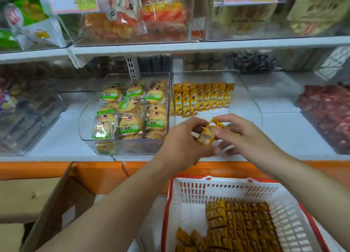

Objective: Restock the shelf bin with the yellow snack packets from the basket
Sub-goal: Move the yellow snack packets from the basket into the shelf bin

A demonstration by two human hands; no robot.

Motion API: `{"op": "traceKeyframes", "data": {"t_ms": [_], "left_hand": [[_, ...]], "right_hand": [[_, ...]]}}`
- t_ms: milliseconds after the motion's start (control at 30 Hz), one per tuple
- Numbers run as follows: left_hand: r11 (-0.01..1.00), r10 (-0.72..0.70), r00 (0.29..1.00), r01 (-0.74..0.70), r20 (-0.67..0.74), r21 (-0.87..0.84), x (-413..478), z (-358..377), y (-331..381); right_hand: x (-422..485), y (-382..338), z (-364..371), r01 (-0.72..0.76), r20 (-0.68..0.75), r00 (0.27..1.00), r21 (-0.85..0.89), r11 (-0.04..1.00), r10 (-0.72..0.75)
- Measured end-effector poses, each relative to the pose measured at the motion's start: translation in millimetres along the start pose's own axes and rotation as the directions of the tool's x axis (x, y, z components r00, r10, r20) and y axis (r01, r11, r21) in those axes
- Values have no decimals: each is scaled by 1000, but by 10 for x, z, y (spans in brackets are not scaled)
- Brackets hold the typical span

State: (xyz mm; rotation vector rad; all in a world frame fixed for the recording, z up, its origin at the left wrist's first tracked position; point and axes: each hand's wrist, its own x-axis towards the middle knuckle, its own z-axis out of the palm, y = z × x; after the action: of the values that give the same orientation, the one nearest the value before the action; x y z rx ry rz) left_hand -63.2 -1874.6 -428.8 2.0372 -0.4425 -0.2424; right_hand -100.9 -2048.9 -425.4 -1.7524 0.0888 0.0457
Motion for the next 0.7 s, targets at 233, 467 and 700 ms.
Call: {"op": "traceKeyframes", "data": {"t_ms": [233, 467, 700], "left_hand": [[999, 9, 999, -12, -49, -50, -49, 150, 120], [972, 7, 993, -34, -117, -232, -63, 170, 152], [903, -69, 998, 64, 3, -424, -45, 181, 163]], "right_hand": [[-76, 139, -295, -29, 5, 1000, 167, 986, 29], [-194, 193, -436, 31, 206, 978, -7, 999, -29], [-189, 235, -356, 81, 253, 966, -82, 993, -58]]}}
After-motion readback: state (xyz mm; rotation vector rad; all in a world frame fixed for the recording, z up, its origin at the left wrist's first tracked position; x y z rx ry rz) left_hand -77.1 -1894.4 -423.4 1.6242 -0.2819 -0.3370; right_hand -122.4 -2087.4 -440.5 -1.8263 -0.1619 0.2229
